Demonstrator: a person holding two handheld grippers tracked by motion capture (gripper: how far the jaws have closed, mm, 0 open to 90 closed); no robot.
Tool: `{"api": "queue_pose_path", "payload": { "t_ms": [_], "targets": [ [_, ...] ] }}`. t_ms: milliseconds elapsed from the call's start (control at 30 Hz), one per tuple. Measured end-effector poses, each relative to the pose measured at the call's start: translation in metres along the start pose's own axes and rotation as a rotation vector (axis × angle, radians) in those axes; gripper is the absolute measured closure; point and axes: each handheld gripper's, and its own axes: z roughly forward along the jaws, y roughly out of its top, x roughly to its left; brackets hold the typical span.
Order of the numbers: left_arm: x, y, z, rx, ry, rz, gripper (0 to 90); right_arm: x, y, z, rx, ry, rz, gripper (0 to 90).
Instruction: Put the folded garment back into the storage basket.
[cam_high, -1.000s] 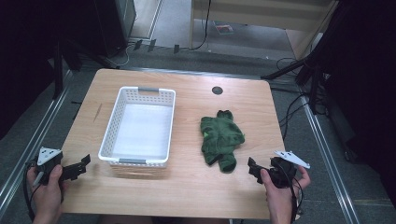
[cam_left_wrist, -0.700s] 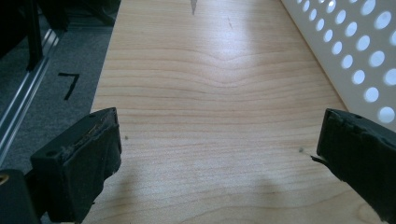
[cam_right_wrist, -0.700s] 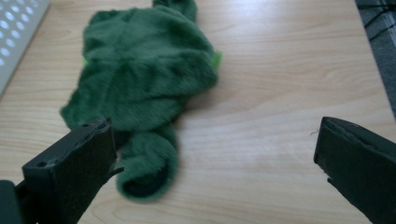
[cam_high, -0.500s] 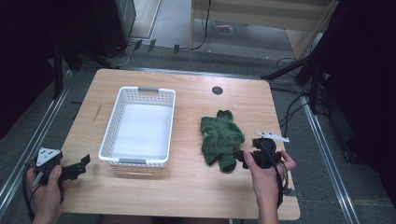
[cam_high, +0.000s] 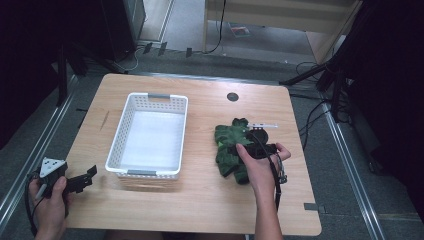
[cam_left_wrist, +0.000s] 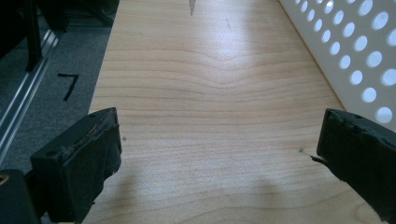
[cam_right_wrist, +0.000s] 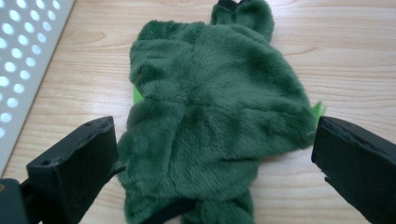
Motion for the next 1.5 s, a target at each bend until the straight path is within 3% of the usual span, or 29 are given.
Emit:
{"api": "queue_pose_path", "payload": {
  "t_ms": [267,633,767,1033,1167,1400,1467,1500],
  "targets": [
    [0.0,0.0,0.0,0.0,0.003,-0.003,0.7,0.009,0.006,0.03,0.068,-0.028,-0.025,2.3],
    [0.001,0.0,0.001,0.006,0.003,-0.013,0.7,0.01,0.013,0.065,0.135,-0.051,0.022,0.7],
    [0.001,0.0,0.001,0.009,0.005,-0.012,0.7,0.007,0.012,0.075,0.16,-0.023,0.045,0.0],
    [0.0,0.0,0.001,0.015,0.004,-0.006,0.7,0.005,0.006,0.088,0.163,-0.025,0.047,0.0],
    [0.0,0.0,0.001,0.018,0.004,-0.007,0.7,0.009,0.003,0.089,0.15,-0.051,0.005,0.8],
    [0.0,0.0,0.002,0.018,0.005,-0.008,0.7,0.011,-0.001,0.087,0.129,-0.08,-0.001,8.4],
    [0.0,0.0,0.002,0.02,0.002,-0.008,0.7,0.013,-0.002,0.084,0.12,-0.085,0.008,18.1],
    [0.0,0.0,0.001,0.02,0.002,-0.006,0.7,0.013,-0.002,0.082,0.112,-0.083,0.009,27.1]
  ]
}}
